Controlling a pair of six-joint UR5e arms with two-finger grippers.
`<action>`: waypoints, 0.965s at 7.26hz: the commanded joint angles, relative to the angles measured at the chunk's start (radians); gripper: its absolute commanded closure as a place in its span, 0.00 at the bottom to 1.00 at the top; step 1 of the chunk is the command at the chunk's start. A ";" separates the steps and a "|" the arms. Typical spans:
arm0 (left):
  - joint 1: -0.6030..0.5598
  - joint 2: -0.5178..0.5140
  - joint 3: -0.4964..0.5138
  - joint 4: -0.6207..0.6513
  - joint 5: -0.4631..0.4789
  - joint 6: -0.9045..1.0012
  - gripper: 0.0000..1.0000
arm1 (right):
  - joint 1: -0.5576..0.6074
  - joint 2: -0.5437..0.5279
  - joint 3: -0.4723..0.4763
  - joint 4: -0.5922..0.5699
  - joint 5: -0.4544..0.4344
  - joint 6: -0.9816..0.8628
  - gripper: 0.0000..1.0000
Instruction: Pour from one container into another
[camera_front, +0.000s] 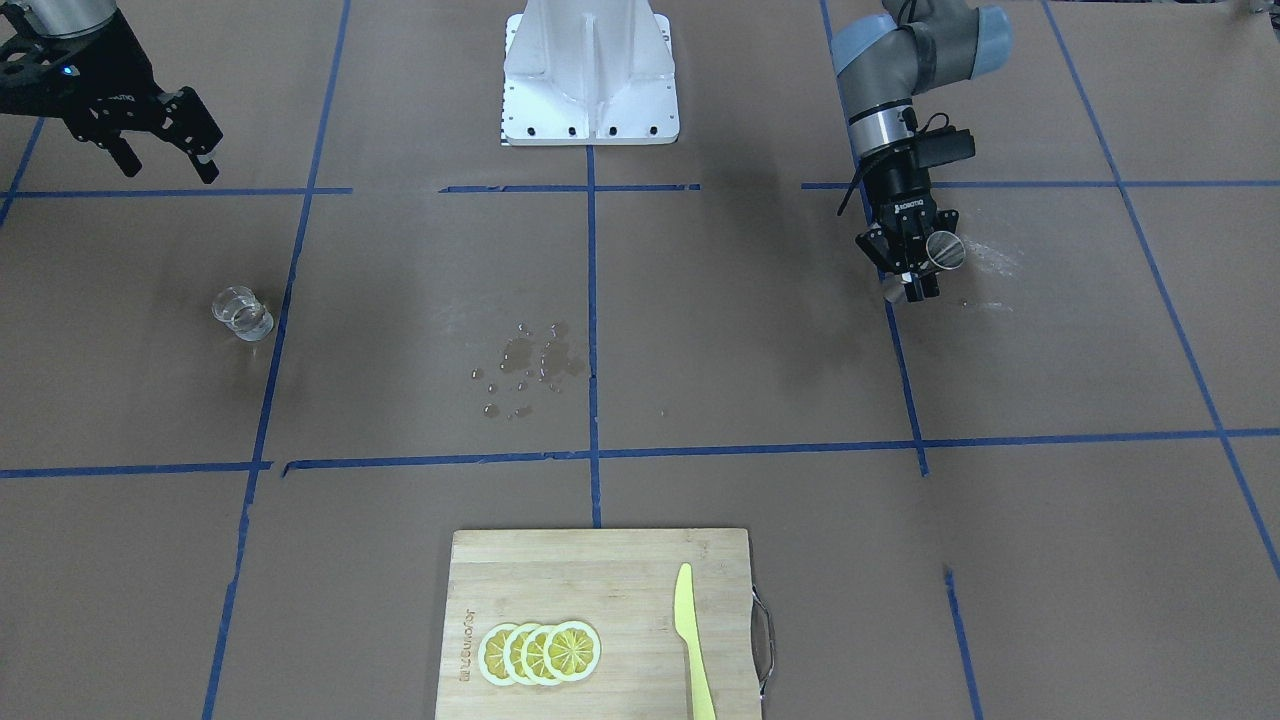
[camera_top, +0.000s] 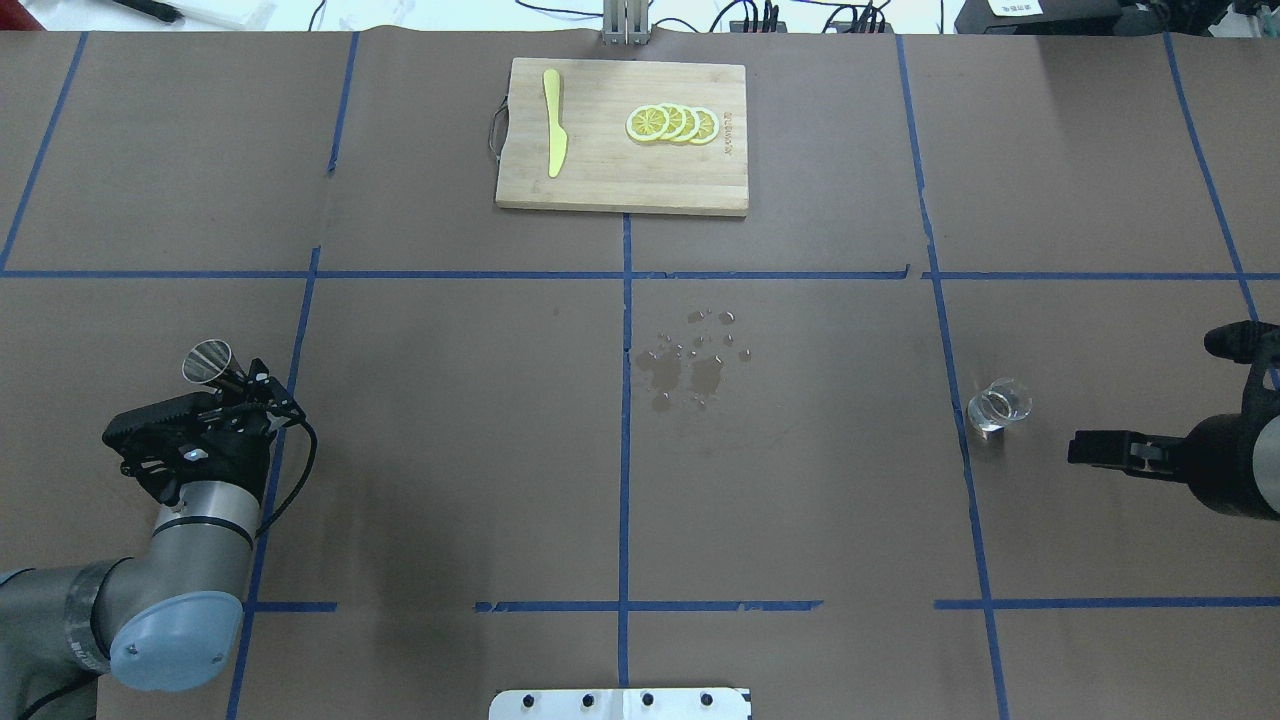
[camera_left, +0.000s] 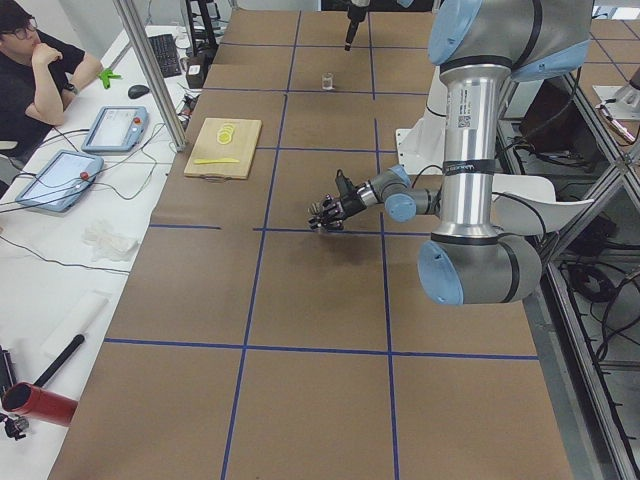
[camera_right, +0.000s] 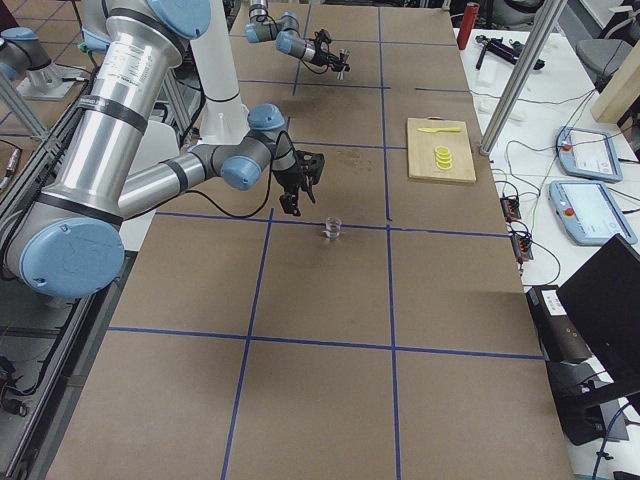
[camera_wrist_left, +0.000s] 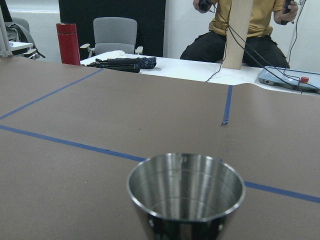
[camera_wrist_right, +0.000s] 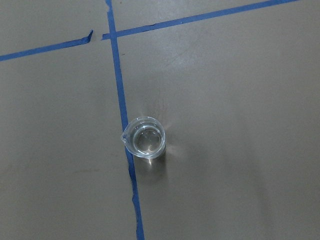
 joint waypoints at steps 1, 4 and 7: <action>-0.026 -0.014 -0.058 -0.010 -0.004 0.105 1.00 | -0.150 -0.028 -0.003 0.038 -0.187 0.085 0.00; -0.039 -0.010 -0.053 -0.196 -0.004 0.277 1.00 | -0.271 -0.027 -0.016 0.041 -0.440 0.131 0.00; -0.042 -0.004 0.085 -0.713 -0.022 0.701 1.00 | -0.311 -0.018 -0.244 0.375 -0.621 0.068 0.00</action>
